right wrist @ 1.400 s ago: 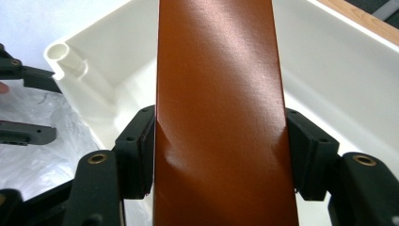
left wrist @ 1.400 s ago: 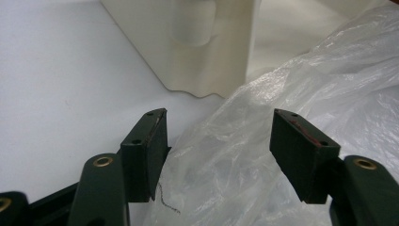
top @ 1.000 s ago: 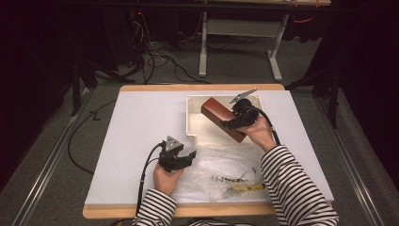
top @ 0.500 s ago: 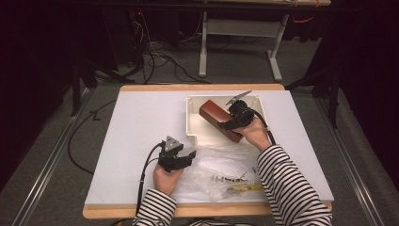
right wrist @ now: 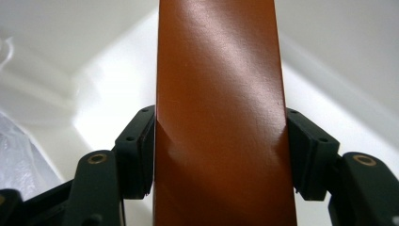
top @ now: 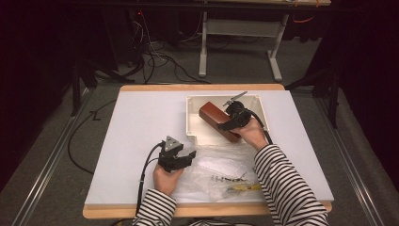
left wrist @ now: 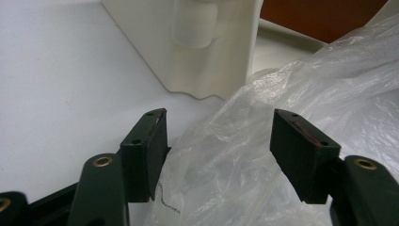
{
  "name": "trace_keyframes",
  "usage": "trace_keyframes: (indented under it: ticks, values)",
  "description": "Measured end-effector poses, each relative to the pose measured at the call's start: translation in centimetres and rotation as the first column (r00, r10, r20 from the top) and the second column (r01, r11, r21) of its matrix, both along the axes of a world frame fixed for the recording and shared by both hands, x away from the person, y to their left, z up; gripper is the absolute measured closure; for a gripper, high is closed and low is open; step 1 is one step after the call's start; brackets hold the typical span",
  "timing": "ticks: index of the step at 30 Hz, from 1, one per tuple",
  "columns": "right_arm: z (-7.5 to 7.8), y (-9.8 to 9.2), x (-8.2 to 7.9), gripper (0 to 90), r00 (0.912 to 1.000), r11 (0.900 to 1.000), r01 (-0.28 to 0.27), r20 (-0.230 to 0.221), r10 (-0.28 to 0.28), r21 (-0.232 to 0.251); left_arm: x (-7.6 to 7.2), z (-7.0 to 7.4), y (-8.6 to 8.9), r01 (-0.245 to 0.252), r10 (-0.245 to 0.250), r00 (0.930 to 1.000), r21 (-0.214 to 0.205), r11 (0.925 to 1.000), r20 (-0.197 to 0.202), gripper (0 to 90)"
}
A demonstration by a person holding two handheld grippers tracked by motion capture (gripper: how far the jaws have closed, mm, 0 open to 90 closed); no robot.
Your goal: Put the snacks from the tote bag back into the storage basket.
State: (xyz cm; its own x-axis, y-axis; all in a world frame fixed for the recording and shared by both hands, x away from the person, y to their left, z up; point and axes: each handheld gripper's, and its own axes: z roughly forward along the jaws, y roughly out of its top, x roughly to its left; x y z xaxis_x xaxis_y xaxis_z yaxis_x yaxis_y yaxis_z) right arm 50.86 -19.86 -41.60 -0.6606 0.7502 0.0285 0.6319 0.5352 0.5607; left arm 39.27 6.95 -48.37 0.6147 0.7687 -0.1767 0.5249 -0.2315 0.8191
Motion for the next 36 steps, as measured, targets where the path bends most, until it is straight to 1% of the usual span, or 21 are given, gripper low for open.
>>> trace_keyframes:
  ticks: [1, 3, 10, 12, 14, 16, 19, 23, 26, 30, 32, 33, 36]
  values:
    - [-0.1, 0.0, 0.1, 36.8, 1.0, 1.0, -0.007, 0.003, 0.007, -0.003, 0.0, 0.0, 0.0, 0.0, 0.0, 1.0, 0.0, 1.0, 0.0, 37.7]
    - [-0.2, 0.0, 0.3, 36.9, 1.0, 1.0, 0.004, -0.008, -0.004, -0.004, 0.0, 0.0, 0.0, -0.001, 0.001, 1.0, -0.001, 1.0, 0.0, 37.7]
    - [-0.9, 0.3, 0.9, 37.0, 0.9998, 0.9997, 0.008, -0.017, -0.009, -0.023, 0.0, 0.0, 0.0, -0.001, 0.001, 1.0, -0.001, 1.0, 0.0, 37.7]
    - [-1.0, 0.4, 0.9, 36.9, 0.9995, 0.9996, 0.019, -0.023, -0.02, -0.02, 0.0, 0.0, 0.0, 0.001, -0.001, 1.0, -0.002, 1.0, -0.001, 37.7]
    - [-1.1, 0.5, 1.1, 36.8, 0.9998, 0.9995, 0.005, -0.018, -0.006, -0.03, 0.0, 0.0, 0.0, 0.001, -0.001, 1.0, -0.003, 1.0, -0.001, 37.7]
    - [-1.1, 0.6, 1.0, 36.6, 0.9996, 0.9994, 0.015, -0.023, -0.016, -0.03, 0.0, 0.0, 0.0, 0.001, -0.001, 1.0, -0.004, 1.0, 0.0, 37.7]
    - [-1.1, 0.6, 1.0, 36.2, 0.9997, 0.9995, 0.01, -0.021, -0.01, -0.029, 0.0, 0.0, 0.0, 0.0, 0.0, 1.0, -0.004, 1.0, -0.003, 37.7]
    - [-0.9, 0.7, 0.9, 35.6, 0.9993, 0.9993, 0.021, -0.03, -0.022, -0.032, -0.1, 0.0, -0.1, -0.002, 0.002, 1.0, -0.002, 1.0, -0.007, 37.6]
    - [-0.9, 0.8, 1.0, 35.1, 0.9996, 0.9991, 0.0, -0.028, -0.002, -0.042, -0.1, 0.0, -0.1, -0.002, 0.002, 1.0, -0.001, 1.0, -0.009, 37.6]
    - [-1.2, 1.1, 1.1, 33.5, 0.9991, 0.9988, 0.007, -0.042, -0.009, -0.049, -0.1, 0.0, -0.1, -0.001, 0.001, 1.0, -0.003, 1.0, -0.01, 37.6]
    - [-1.4, 1.1, 1.1, 33.0, 0.9989, 0.9983, -0.001, -0.046, -0.002, -0.059, -0.1, 0.0, 0.0, 0.0, 0.0, 1.0, -0.003, 1.0, -0.009, 37.6]
    - [-1.4, 1.1, 1.1, 32.8, 0.9986, 0.9985, 0.008, -0.052, -0.011, -0.054, -0.1, 0.0, 0.0, 0.0, 0.0, 1.0, -0.003, 1.0, -0.009, 37.6]
    - [-1.3, 1.1, 0.9, 32.2, 0.9996, 0.999, -0.003, -0.029, 0.002, -0.044, -0.1, 0.0, 0.0, 0.0, 0.0, 1.0, -0.004, 1.0, -0.009, 37.6]
